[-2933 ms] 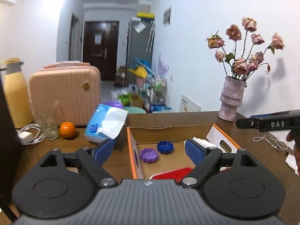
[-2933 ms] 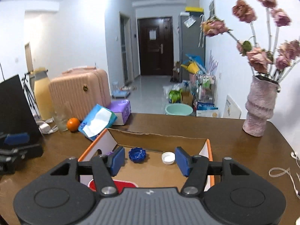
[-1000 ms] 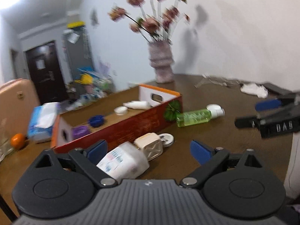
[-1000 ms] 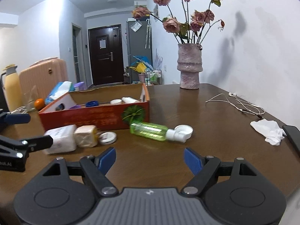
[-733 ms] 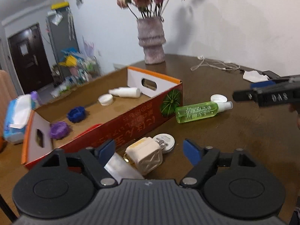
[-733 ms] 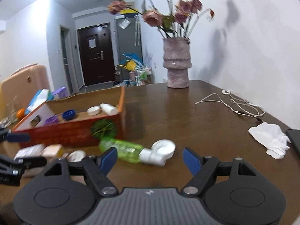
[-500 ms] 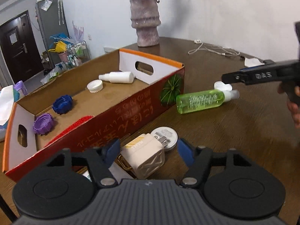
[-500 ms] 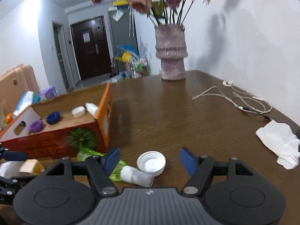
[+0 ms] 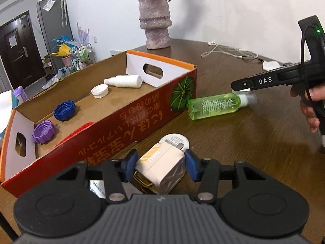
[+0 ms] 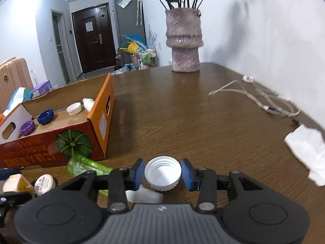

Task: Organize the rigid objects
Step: 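Carry the beige block and white cap over the box with both grippers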

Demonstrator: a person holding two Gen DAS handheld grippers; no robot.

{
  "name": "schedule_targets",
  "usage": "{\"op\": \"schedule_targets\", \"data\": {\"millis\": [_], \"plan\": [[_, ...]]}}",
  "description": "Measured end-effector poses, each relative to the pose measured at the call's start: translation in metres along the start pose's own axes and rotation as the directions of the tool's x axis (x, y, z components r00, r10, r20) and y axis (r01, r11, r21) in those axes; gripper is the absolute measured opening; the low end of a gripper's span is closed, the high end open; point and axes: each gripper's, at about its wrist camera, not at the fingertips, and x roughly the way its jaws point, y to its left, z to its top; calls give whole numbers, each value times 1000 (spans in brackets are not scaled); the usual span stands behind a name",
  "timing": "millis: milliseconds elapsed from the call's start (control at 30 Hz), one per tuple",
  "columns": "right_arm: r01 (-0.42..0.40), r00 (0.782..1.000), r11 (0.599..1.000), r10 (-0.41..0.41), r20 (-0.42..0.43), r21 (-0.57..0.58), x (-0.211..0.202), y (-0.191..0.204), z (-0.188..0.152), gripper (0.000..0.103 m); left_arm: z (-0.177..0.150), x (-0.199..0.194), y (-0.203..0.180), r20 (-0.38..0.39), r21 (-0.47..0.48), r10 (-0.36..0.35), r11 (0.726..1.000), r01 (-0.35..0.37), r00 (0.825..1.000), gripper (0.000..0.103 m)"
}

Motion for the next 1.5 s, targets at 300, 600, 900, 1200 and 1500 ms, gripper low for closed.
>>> {"op": "schedule_targets", "data": {"millis": [300,600,900,1200,1500], "plan": [[-13,989,996,26,146,-91,-82,24,10,39,-1,-70,6,147,-120,24,993,-6,989,51],[-183,961,954,224,160,-239,-161,100,-37,39,-44,-173,9,319,-284,119,958,-25,940,51],[-347,920,899,381,88,-266,-193,152,-84,39,-112,-232,14,256,-451,285,880,-147,924,51],[-359,917,897,391,83,-259,-202,155,-93,39,-129,-239,18,217,-488,300,857,-164,929,51],[-348,922,905,377,82,-245,-195,150,-89,39,-115,-230,21,226,-461,293,872,-163,929,51]]}}
